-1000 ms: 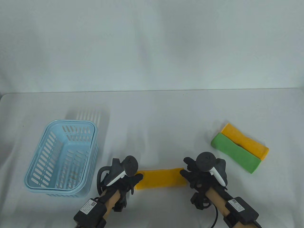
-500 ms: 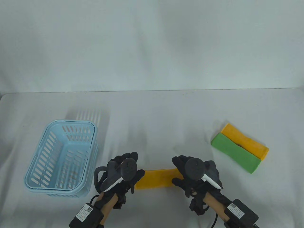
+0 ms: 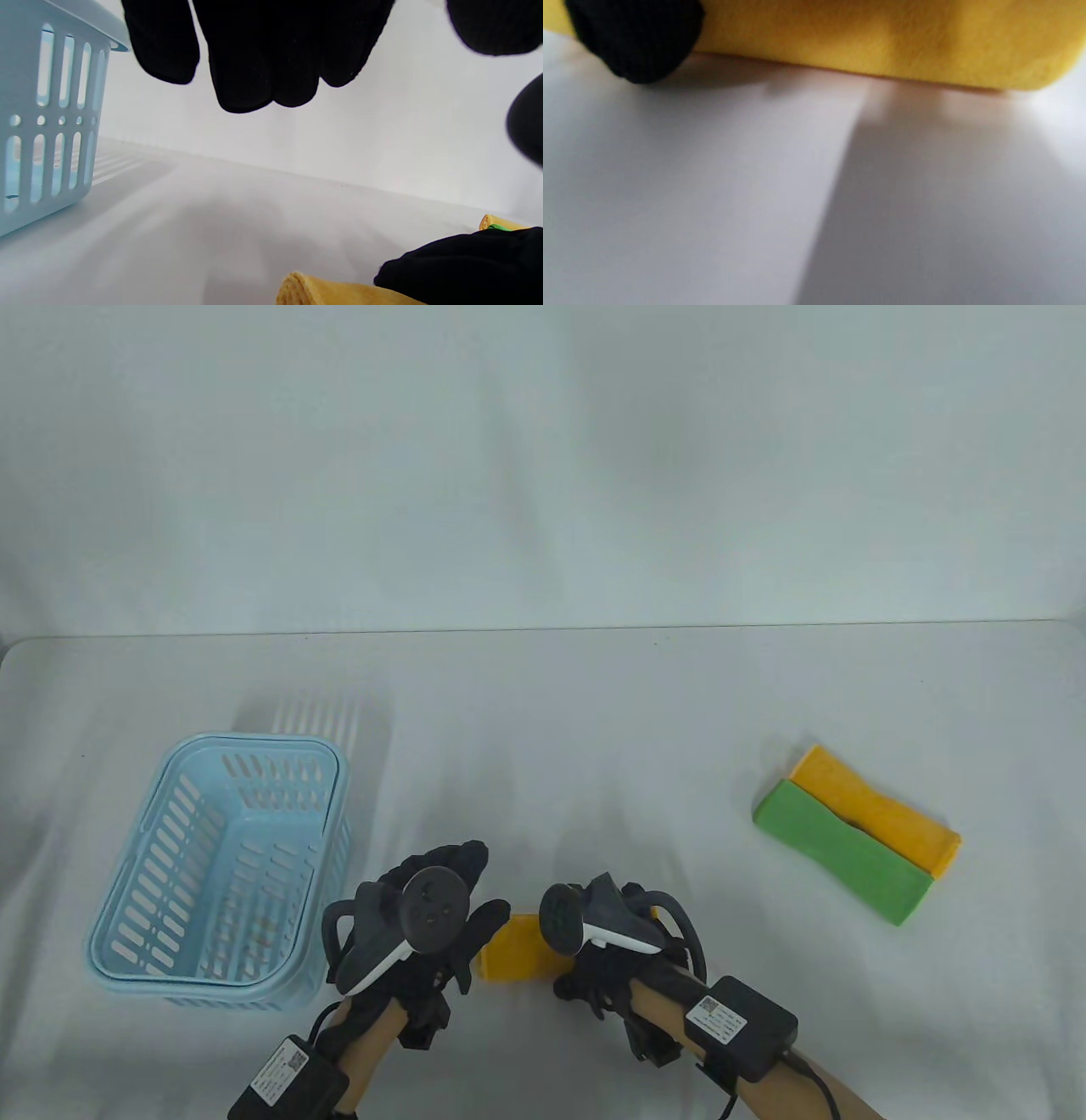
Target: Roll square towel into towel roll
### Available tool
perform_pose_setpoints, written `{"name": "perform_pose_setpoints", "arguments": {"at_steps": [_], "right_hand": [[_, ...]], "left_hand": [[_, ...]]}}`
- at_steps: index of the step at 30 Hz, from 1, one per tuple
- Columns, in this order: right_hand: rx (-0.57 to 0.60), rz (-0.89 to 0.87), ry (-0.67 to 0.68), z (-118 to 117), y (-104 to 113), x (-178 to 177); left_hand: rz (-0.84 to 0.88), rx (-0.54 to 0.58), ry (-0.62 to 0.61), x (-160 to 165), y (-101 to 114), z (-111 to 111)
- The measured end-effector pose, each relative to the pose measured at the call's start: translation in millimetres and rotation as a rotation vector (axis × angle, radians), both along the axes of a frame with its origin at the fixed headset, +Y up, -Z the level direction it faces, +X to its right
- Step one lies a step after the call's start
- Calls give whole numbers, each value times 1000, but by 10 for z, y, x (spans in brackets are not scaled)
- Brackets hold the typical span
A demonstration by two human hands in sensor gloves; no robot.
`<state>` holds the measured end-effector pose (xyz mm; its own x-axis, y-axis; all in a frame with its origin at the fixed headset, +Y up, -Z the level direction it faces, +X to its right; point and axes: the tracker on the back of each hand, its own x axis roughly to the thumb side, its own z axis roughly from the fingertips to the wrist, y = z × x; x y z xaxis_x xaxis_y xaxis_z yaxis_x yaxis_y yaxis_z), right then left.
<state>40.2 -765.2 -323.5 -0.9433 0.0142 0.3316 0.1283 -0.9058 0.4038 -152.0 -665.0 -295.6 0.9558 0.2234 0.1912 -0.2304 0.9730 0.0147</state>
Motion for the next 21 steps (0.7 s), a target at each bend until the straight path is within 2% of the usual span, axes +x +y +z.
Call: {"name": "perform_pose_setpoints", "arguments": {"at_steps": [6, 10, 17, 21], "right_hand": [[33, -45, -42, -61, 41, -52], [-30, -49, -72, -132, 50, -77], [-50, -116, -103, -170, 49, -48], [-87, -208, -154, -163, 171, 74]], "left_hand": [[-2, -6, -4, 15, -13, -8], [-6, -7, -3, 14, -2, -7], [1, -11, -4, 5, -8, -7], [13, -8, 8, -14, -8, -5]]}}
